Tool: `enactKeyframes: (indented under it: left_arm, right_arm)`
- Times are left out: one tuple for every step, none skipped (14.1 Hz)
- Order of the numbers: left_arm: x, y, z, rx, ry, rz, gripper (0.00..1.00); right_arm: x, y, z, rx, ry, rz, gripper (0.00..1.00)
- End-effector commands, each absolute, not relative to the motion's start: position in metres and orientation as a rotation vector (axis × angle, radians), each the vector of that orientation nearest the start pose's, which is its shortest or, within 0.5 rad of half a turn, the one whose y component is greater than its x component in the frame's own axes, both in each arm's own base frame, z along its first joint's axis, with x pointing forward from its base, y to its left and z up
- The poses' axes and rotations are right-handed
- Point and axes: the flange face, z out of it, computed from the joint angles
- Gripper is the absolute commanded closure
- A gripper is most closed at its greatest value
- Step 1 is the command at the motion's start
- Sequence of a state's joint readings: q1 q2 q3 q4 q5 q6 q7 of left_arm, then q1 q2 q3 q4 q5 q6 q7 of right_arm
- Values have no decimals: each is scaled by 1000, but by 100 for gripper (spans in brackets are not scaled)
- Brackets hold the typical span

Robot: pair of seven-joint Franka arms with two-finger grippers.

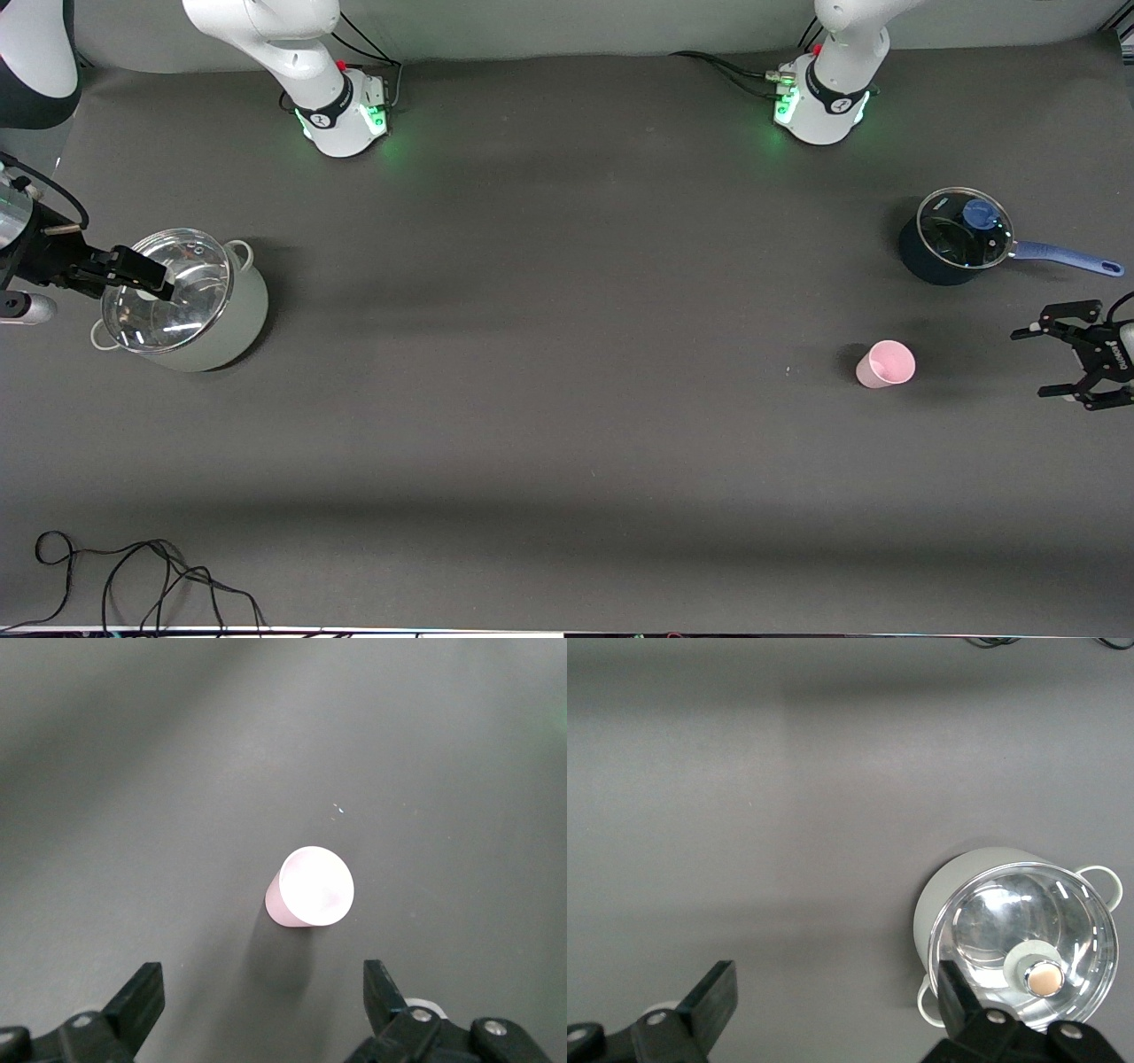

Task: Transfer pink cup from left to right arm
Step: 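Move the open left gripper down to the pink cup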

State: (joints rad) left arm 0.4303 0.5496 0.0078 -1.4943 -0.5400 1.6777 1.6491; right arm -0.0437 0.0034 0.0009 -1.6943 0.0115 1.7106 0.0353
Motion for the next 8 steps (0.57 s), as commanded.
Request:
enactKeyframes:
  left_arm:
    - [612, 254, 297, 2111, -1329, 448, 0]
    - [609, 257, 282, 2059, -1344, 510, 1]
    - [602, 265, 264, 2010, -1351, 585, 1]
    - [591, 277, 245, 1970, -1339, 665, 1]
    - [583, 277, 224, 1912, -1349, 736, 1]
    - [573, 280, 211, 1875, -1356, 810, 1]
    - [568, 276, 196, 1836, -1362, 859, 1]
    - [563, 275, 185, 1815, -1365, 890, 1]
  right_arm:
    - [560, -20, 578, -3134, 128, -29, 0]
    - [559, -20, 579, -3134, 128, -31, 0]
    - [559, -20, 579, -3136, 128, -31, 0]
    - [559, -20, 579, -3134, 128, -31, 0]
    - [559, -20, 579, -3134, 128, -31, 0]
    - [559, -20, 579, -3136, 128, -31, 0]
    - [559, -20, 579, -3134, 128, -31, 0]
    - [559, -20, 579, -3134, 128, -31, 0]
